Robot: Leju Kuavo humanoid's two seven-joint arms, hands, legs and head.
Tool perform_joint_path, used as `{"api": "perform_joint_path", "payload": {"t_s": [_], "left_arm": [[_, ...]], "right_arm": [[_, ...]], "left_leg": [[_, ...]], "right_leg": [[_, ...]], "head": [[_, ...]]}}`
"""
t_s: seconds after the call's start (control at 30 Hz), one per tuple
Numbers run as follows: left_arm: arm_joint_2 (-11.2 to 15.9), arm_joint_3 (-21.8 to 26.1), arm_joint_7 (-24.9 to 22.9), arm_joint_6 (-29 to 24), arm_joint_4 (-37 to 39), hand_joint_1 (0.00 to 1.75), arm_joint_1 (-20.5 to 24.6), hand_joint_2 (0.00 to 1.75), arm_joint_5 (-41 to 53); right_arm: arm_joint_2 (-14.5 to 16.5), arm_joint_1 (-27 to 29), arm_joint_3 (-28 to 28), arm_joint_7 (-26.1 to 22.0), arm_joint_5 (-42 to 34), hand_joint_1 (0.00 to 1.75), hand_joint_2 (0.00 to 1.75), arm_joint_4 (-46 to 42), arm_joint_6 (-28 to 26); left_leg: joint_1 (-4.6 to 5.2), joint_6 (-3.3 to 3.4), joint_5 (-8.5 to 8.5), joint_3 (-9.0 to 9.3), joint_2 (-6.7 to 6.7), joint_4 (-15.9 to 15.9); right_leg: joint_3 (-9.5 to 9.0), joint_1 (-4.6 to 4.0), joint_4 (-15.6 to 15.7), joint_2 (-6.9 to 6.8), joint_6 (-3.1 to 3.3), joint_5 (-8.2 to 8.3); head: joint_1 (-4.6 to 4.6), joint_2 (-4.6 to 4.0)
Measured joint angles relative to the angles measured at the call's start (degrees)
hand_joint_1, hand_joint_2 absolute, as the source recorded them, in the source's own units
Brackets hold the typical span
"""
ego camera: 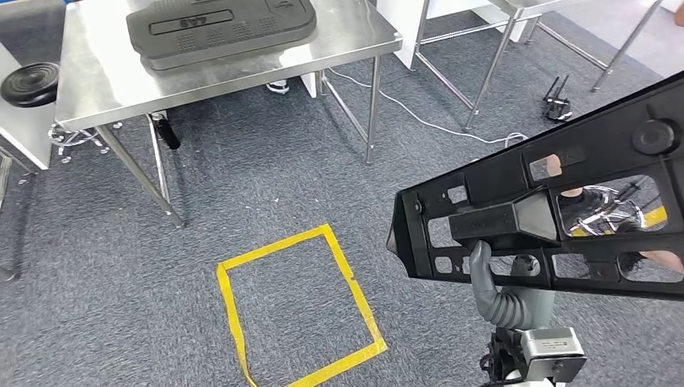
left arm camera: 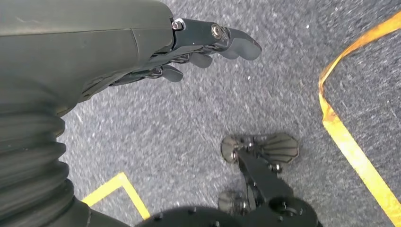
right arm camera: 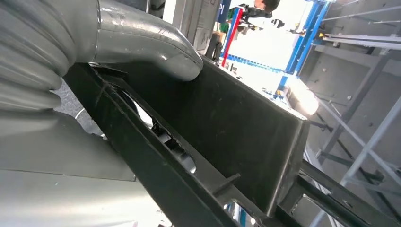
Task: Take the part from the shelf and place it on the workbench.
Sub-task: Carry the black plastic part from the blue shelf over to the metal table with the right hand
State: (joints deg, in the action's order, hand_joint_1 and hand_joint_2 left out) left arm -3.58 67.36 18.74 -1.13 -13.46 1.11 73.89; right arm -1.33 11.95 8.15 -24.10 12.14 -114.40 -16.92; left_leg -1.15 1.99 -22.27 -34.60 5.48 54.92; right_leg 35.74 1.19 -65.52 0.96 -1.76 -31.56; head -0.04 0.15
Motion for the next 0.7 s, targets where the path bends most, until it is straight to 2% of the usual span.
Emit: {"api": "perform_joint_path", "payload": {"t_s": [0.03, 0.07, 0.1, 0.13, 0.17, 0.2, 0.23, 0.27, 0.33, 0.37, 0.43, 0.5, 0.53, 0.57, 0.6, 0.63, 0.7], "left_arm": [[0.0, 0.1, 0.0, 0.0, 0.0, 0.0, 0.0, 1.75, 0.0], [0.0, 0.1, -0.1, 0.1, 0.0, 0.0, 0.0, 1.75, 0.0], [0.0, 0.2, -0.1, 0.2, 0.0, 0.0, 0.0, 1.75, 0.0], [0.0, 0.3, -0.1, 0.3, 0.0, 0.0, 0.0, 1.75, 0.0], [-0.1, 0.4, -0.1, 0.4, 0.0, 0.0, 0.0, 1.75, 0.0], [0.0, 0.5, -0.1, 0.4, 0.0, 0.0, 0.0, 1.75, 0.0], [0.1, 0.5, -0.1, 0.5, 0.0, 0.0, 0.0, 1.75, 0.0], [0.2, 0.5, -0.1, 0.5, 0.0, 0.0, 0.0, 1.75, 0.0], [0.2, 0.6, -0.1, 0.5, 0.0, 0.0, -0.1, 1.75, 0.0], [0.2, 0.7, -0.2, 0.5, 0.0, 0.0, -0.1, 1.75, 0.0], [0.2, 0.8, -0.2, 0.5, 0.0, 0.0, -0.2, 1.75, 0.0], [0.2, 0.8, -0.2, 0.5, 0.0, 0.0, 0.0, 1.75, 0.0], [0.2, 0.8, -0.3, 0.5, 0.0, 0.0, 0.0, 1.75, 0.0], [0.2, 0.8, -0.3, 0.6, 0.0, 0.0, 0.0, 1.75, 0.0], [0.2, 0.9, -0.3, 0.6, 0.0, 0.0, 0.0, 1.75, 0.1], [0.2, 0.9, -0.4, 0.6, 0.0, 0.0, -0.1, 1.75, 0.1], [0.2, 0.9, -0.4, 0.6, 0.0, 0.0, -0.2, 1.75, 0.1]], "right_arm": [[0.0, 0.0, 0.0, 0.0, 0.0, 1.5, 1.75, 0.0, 0.0], [0.0, 0.0, 0.0, 0.0, 0.0, 1.5, 1.75, 0.1, 0.0], [0.0, 0.0, 0.0, 0.1, 0.0, 1.5, 1.75, 0.1, 0.0], [0.0, 0.0, 0.0, 0.1, 0.0, 1.5, 1.75, 0.2, 0.0], [0.0, 0.0, 0.0, 0.1, 0.0, 1.5, 1.75, 0.2, 0.0], [0.0, 0.0, 0.0, 0.1, 0.0, 1.5, 1.75, 0.2, 0.0], [0.0, 0.0, 0.1, 0.1, 0.0, 1.5, 1.75, 0.2, 0.0], [0.0, 0.0, 0.1, 0.1, 0.0, 1.5, 1.75, 0.3, 0.0], [0.0, 0.0, 0.2, 0.1, 0.1, 1.5, 1.75, 0.3, 0.0], [0.0, 0.0, 0.2, 0.1, 0.1, 1.5, 1.75, 0.3, 0.0], [0.0, 0.0, 0.3, 0.1, 0.1, 1.5, 1.75, 0.3, 0.0], [0.0, 0.1, 0.4, 0.1, 0.1, 1.5, 1.75, 0.3, 0.0], [0.0, 0.1, 0.4, 0.1, 0.1, 1.5, 1.75, 0.3, 0.0], [0.0, 0.1, 0.5, 0.1, 0.1, 1.5, 1.75, 0.4, 0.0], [0.0, 0.1, 0.5, 0.1, 0.1, 1.5, 1.75, 0.4, 0.0], [0.0, 0.1, 0.5, 0.1, 0.2, 1.5, 1.75, 0.4, 0.1], [0.0, 0.1, 0.5, 0.1, 0.2, 1.5, 1.75, 0.4, 0.1]], "left_leg": [[-0.03, 0.0, -0.08, -0.01, -0.17, 0.0], [-0.07, -0.05, -0.18, -0.01, -0.27, 0.0], [-0.14, -0.22, -0.28, 0.0, -0.32, 0.1], [-0.29, -0.52, -0.4, 0.03, -0.31, 0.2], [-0.48, -0.91, -0.59, 0.04, -0.26, 0.5], [-0.57, -1.4, -0.85, 0.01, -0.17, 0.9], [-0.53, -1.95, -1.3, -0.04, -0.08, 1.4], [-0.41, -2.41, -1.69, -0.06, -0.02, 1.7], [-0.29, -3.05, -2.2, 0.04, 0.07, 1.9], [-0.44, -3.22, -2.26, 0.12, -0.17, 2.0], [-0.56, -3.47, -3.4, -0.67, -2.17, 4.3], [-0.46, -3.49, -6.57, -4.14, -4.5, 11.3], [-0.44, -3.44, -8.18, -6.55, -4.98, 15.5], [-0.44, -3.33, -8.96, -8.58, -5.13, 18.8], [-0.41, -3.12, -8.57, -9.73, -5.18, 20.1], [-0.32, -2.79, -6.96, -9.66, -5.22, 18.9], [0.1, -1.74, -2.32, -6.82, -5.49, 11.9]], "right_leg": [[2.03, 0.15, -3.7, -0.16, -0.05, -1.53], [3.4, 0.35, -6.2, -0.25, -0.37, -2.31], [3.68, 0.56, -6.6, -0.3, -0.95, -2.15], [2.61, 0.81, -4.6, -0.33, -1.75, -1.07], [0.43, 1.08, -0.6, -0.32, -2.59, 0.52], [-1.67, 1.25, 3.3, -0.22, -3.16, 1.92], [-3.42, 1.35, 6.4, -0.14, -3.16, 2.91], [-4.45, 1.34, 8.0, -0.08, -2.71, 3.4], [-4.87, 1.1, 8.2, -0.19, -1.12, 3.61], [-5.02, 1.05, 8.1, -0.31, -0.57, 3.7], [-5.51, 0.99, 8.1, -0.66, 0.24, 3.59], [-6.23, 0.7, 8.1, -1.21, 0.99, 3.11], [-6.59, 0.46, 8.1, -1.51, 1.3, 2.79], [-6.97, 0.25, 8.1, -1.75, 1.5, 2.43], [-7.42, 0.06, 8.1, -1.93, 1.59, 2.02], [-8.01, -0.09, 8.1, -2.07, 1.56, 1.54], [-9.32, -0.24, 8.2, -2.3, 1.36, 0.39]], "head": [[0.0, 0.0], [-0.04, 0.0], [-0.05, 0.0], [-0.05, 0.0], [-0.04, 0.0], [0.02, 0.0], [0.08, 0.0], [0.11, 0.0], [0.08, 0.0], [0.01, 0.0], [-0.1, 0.0], [-0.18, 0.0], [-0.2, 0.0], [-0.19, 0.0], [-0.18, 0.0], [-0.2, 0.0], [-0.16, 0.0]]}}
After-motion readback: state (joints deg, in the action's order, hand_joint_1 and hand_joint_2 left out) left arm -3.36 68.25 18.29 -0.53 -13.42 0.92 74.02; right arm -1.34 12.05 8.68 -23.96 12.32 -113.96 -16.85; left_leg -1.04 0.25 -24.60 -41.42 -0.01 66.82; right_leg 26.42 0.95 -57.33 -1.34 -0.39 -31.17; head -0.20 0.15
